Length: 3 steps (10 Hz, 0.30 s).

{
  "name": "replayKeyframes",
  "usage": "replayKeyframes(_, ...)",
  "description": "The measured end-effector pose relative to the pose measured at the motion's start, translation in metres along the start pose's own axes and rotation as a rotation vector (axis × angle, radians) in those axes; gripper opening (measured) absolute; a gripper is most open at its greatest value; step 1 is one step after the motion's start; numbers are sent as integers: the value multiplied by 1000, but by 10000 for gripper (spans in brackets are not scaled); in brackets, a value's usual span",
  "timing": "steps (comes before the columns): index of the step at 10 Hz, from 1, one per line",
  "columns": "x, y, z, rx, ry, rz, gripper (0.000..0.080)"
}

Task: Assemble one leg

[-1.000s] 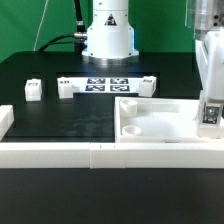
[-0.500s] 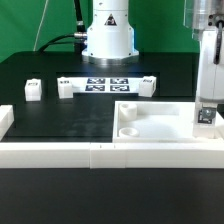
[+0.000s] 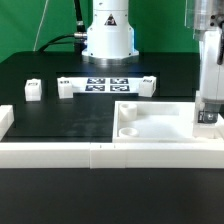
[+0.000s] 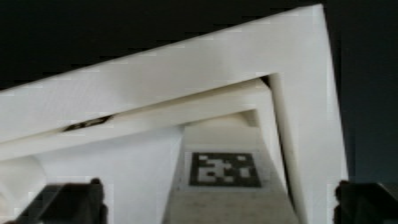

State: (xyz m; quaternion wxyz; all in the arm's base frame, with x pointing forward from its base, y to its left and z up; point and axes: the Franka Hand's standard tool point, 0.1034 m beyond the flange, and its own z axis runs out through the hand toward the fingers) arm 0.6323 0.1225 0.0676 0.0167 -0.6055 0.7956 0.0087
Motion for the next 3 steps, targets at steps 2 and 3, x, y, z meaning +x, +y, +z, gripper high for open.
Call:
replayKeyframes(2, 0, 0, 0, 0, 0, 0, 649)
replayKeyframes(3, 0, 0, 0, 0, 0, 0, 649)
